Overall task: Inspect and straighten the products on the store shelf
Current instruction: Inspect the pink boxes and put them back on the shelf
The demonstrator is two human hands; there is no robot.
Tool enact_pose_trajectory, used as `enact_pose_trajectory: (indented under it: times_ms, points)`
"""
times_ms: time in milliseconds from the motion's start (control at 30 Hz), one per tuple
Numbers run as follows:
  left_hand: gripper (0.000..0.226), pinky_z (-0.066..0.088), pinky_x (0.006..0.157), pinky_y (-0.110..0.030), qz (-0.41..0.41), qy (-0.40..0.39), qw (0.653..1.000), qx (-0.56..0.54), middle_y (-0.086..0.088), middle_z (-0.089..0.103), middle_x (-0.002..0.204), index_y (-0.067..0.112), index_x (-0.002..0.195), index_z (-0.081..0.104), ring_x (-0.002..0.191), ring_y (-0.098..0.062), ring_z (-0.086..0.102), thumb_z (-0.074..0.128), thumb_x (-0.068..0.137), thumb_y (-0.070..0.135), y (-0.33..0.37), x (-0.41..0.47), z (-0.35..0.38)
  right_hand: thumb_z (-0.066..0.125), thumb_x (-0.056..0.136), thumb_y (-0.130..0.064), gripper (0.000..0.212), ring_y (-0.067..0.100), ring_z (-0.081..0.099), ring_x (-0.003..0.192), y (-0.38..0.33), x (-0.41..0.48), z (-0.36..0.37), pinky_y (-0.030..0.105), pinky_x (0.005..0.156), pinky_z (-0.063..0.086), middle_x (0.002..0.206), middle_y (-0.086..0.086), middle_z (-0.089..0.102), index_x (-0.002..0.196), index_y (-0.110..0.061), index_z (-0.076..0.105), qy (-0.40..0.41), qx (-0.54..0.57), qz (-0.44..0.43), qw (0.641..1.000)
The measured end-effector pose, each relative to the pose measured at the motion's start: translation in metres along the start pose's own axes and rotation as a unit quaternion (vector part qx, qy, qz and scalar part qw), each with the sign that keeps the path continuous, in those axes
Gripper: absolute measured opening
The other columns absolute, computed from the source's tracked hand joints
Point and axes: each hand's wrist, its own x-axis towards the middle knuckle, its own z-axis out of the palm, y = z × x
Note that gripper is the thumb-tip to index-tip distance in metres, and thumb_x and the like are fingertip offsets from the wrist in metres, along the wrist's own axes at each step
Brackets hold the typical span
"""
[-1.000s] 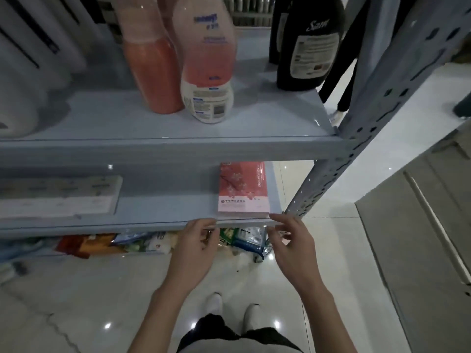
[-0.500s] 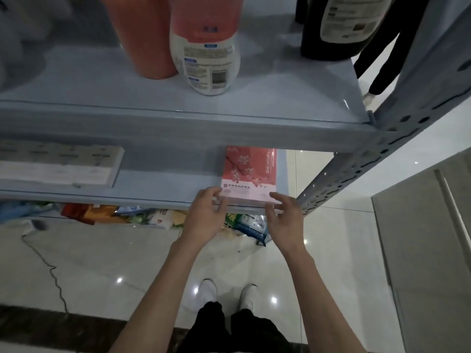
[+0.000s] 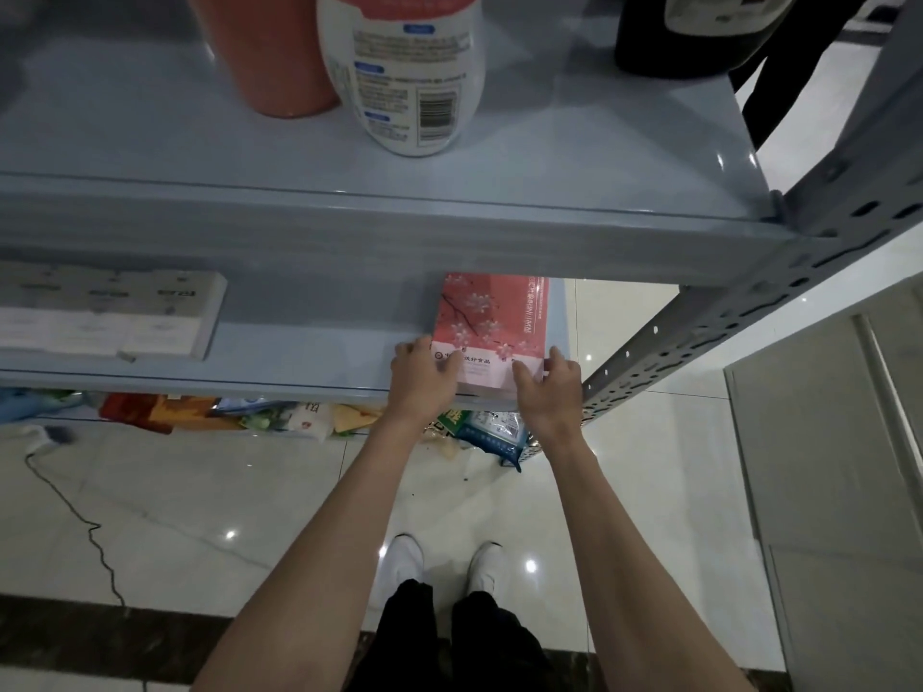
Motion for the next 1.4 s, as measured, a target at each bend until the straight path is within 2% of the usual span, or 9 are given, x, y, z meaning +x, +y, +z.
enact_pose_trajectory:
  times_ms: [167,267,333,467,533,733,867,1133,1400]
  points:
    - [0.024,0.043,0.082,-0.024,0.004,0.03,0.998,-0.046,-0.008,0.05,0.117,0.011,0.114,0.05,0.108,-0.023,0.052,0.056,0.102,0.031,-0.007,-0.013,-0.004,0.064,0.098,-0.027,0.02,0.024,0.069,0.098,-0.004,-0.017,-0.01,0.046,0.085,0.061,0.105,0.004,0.069,0.112,-0.012,0.065,0.002,0.096,-0.016,0.995]
    - [0.023,0.048,0.066,-0.024,-0.006,0.021,0.994,-0.103,0.001,0.055,0.106,0.012,0.111,0.046,0.097,-0.017,0.057,0.055,0.103,0.032,-0.005,-0.027,-0.011,0.063,0.101,-0.025,0.032,0.025,0.065,0.112,-0.006,-0.027,-0.018,0.041,0.091,0.059,0.123,0.009,0.065,0.126,-0.009,0.054,-0.016,0.153,0.019,0.988]
    - [0.024,0.057,0.073,-0.035,-0.01,0.014,0.992,-0.125,0.007,0.055,0.101,0.013,0.112,0.048,0.096,-0.016,0.058,0.058,0.102,0.033,-0.006,-0.036,-0.015,0.063,0.101,-0.023,0.032,0.024,0.064,0.113,-0.006,-0.035,-0.023,0.029,0.083,0.056,0.126,0.008,0.061,0.128,-0.01,0.05,-0.029,0.19,0.04,0.981]
    - [0.026,0.054,0.081,-0.025,-0.009,0.023,0.986,-0.166,0.01,0.059,0.105,0.014,0.117,0.049,0.104,-0.013,0.06,0.064,0.099,0.027,-0.008,-0.055,-0.023,0.064,0.101,-0.015,0.029,0.017,0.065,0.109,-0.004,-0.049,-0.033,0.014,0.069,0.054,0.119,0.003,0.064,0.126,-0.008,0.051,-0.05,0.232,0.029,0.971]
    - [0.031,0.057,0.088,-0.03,-0.015,0.033,0.98,-0.196,0.005,0.063,0.112,0.014,0.121,0.051,0.107,-0.015,0.062,0.068,0.097,0.024,-0.008,-0.063,-0.028,0.065,0.1,-0.011,0.029,0.019,0.066,0.109,-0.005,-0.053,-0.039,0.012,0.066,0.055,0.118,0.004,0.066,0.126,-0.006,0.054,-0.062,0.249,0.03,0.966]
    - [0.056,0.053,0.072,-0.017,0.01,0.034,0.968,-0.248,0.004,0.062,0.125,0.018,0.142,0.048,0.104,-0.012,0.064,0.071,0.093,0.005,-0.012,-0.096,-0.042,0.063,0.094,0.003,0.046,0.021,0.068,0.108,-0.008,-0.074,-0.053,0.016,0.066,0.056,0.119,0.002,0.071,0.136,-0.017,0.061,-0.111,0.261,0.007,0.959]
    - [0.048,0.048,0.062,-0.009,0.018,0.044,0.963,-0.264,0.015,0.059,0.112,0.024,0.129,0.05,0.096,0.003,0.057,0.073,0.091,0.004,-0.018,-0.123,-0.044,0.069,0.094,-0.006,0.04,0.015,0.066,0.11,-0.008,-0.097,-0.056,0.017,0.067,0.052,0.118,-0.003,0.071,0.129,-0.023,0.064,-0.122,0.285,-0.004,0.951]
    - [0.022,0.054,0.094,-0.033,0.026,0.062,0.949,-0.308,0.01,0.07,0.116,0.029,0.111,0.064,0.107,-0.007,0.065,0.071,0.095,0.017,-0.038,-0.15,-0.06,0.074,0.095,-0.021,0.025,0.014,0.069,0.112,0.001,-0.137,-0.049,0.03,0.088,0.053,0.117,-0.005,0.074,0.118,-0.021,0.065,-0.092,0.316,-0.013,0.944]
    - [0.013,0.057,0.088,-0.028,0.044,0.082,0.932,-0.349,0.002,0.071,0.108,0.017,0.108,0.065,0.103,-0.013,0.068,0.07,0.096,0.02,-0.052,-0.163,-0.079,0.069,0.094,-0.002,0.027,0.016,0.071,0.108,-0.009,-0.159,-0.035,0.037,0.091,0.056,0.115,-0.003,0.074,0.119,-0.012,0.064,-0.08,0.328,-0.017,0.941]
